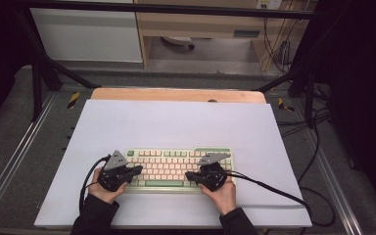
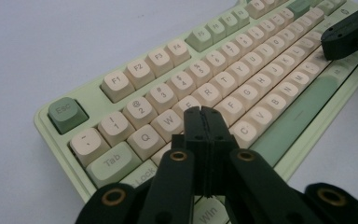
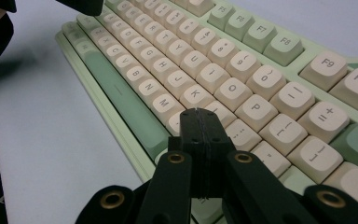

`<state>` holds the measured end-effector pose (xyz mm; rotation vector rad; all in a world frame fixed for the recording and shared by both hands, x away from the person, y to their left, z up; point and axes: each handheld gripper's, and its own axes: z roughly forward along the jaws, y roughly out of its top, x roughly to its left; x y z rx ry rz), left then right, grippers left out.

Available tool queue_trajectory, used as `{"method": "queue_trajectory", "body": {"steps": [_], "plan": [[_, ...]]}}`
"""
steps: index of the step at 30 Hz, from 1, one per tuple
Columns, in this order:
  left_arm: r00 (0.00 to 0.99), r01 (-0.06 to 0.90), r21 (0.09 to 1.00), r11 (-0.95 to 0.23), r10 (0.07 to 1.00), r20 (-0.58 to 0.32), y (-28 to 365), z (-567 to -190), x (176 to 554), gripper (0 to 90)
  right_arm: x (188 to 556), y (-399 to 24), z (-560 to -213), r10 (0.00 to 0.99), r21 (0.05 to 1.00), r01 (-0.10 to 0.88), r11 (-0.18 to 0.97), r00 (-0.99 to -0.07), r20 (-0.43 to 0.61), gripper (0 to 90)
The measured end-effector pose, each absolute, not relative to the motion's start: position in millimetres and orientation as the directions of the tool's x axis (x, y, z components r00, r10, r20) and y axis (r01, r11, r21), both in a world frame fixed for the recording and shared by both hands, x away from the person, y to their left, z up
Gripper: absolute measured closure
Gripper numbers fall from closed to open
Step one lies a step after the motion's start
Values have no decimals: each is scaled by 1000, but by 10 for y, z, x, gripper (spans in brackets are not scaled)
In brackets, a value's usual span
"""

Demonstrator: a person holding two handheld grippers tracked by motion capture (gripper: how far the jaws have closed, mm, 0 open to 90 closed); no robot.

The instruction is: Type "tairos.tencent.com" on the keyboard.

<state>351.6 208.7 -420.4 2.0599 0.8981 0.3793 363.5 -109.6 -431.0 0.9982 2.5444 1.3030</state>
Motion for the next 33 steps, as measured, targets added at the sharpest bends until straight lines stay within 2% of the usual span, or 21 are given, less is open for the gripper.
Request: {"method": "queue_trajectory", "body": {"steps": [21, 33], "plan": [[702, 460, 793, -398, 710, -51, 2077, -4207, 3513, 900, 3636, -1082, -4347, 607, 752, 504, 426, -775, 176, 900], [706, 457, 795, -399, 707, -51, 2067, -4199, 3503, 900, 3616, -1175, -4228, 611, 769, 482, 419, -777, 154, 900]]}}
